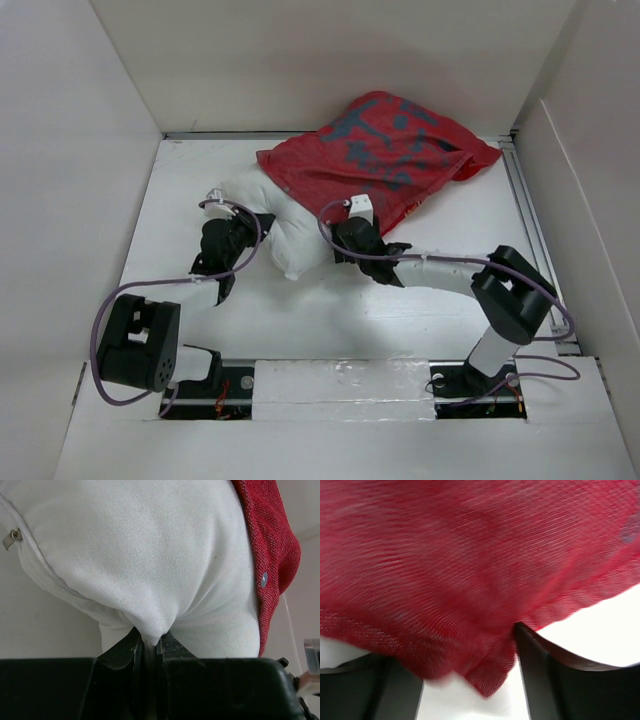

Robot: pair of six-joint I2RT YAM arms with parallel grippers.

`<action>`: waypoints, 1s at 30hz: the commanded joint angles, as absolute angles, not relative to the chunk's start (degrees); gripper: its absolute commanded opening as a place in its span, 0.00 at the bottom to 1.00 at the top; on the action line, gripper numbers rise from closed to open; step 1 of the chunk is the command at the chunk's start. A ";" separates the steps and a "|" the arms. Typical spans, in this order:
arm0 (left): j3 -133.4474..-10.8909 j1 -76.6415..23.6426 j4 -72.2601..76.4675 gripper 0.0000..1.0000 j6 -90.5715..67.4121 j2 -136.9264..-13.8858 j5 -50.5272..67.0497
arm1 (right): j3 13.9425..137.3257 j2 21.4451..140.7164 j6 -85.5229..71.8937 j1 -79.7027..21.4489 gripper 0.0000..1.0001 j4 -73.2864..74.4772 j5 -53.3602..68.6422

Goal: Put the pillow into the pillowcase

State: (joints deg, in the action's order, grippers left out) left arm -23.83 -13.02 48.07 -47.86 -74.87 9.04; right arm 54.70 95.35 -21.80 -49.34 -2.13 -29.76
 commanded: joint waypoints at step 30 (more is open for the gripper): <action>-32.36 -25.22 70.49 0.00 -48.87 -70.84 -2.44 | 109.10 101.26 -11.51 -40.55 0.00 21.55 45.82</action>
State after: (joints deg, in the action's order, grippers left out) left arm -36.40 -20.82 68.77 -50.83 -70.81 0.40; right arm 117.43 102.39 -7.53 -45.87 37.10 35.66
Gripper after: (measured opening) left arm 0.037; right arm 0.020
